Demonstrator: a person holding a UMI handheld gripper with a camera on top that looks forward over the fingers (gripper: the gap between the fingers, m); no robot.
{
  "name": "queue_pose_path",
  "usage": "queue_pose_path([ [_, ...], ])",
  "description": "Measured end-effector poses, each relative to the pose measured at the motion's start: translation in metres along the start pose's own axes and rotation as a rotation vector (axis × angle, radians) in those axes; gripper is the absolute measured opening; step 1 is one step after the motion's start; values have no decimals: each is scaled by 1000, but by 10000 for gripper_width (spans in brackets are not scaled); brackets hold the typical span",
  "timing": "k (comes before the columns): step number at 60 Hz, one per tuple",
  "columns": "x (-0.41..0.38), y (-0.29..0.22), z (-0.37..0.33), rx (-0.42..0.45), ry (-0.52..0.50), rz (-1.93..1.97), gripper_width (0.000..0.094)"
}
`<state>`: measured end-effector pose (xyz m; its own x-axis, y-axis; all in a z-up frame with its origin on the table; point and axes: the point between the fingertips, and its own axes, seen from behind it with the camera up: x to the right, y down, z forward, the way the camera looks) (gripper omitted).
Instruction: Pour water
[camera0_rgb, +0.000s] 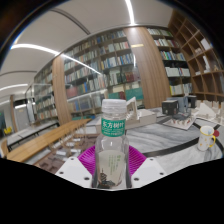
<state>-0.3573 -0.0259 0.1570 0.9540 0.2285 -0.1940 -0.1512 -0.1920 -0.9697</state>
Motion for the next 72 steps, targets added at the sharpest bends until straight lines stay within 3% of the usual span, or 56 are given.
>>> queue_pose_path([
  [18,54,-170,-56,187,-416,714,381],
  [30,158,-198,-50,205,-607,1277,377],
  [43,265,-134,-24,187,-548,1772,381],
  [53,300,-94,-13,168,-492,1899,381],
  [67,304,-118,-29,148,-523,1845,381],
  [72,295,-146,-31,138,-500,1643,380],
])
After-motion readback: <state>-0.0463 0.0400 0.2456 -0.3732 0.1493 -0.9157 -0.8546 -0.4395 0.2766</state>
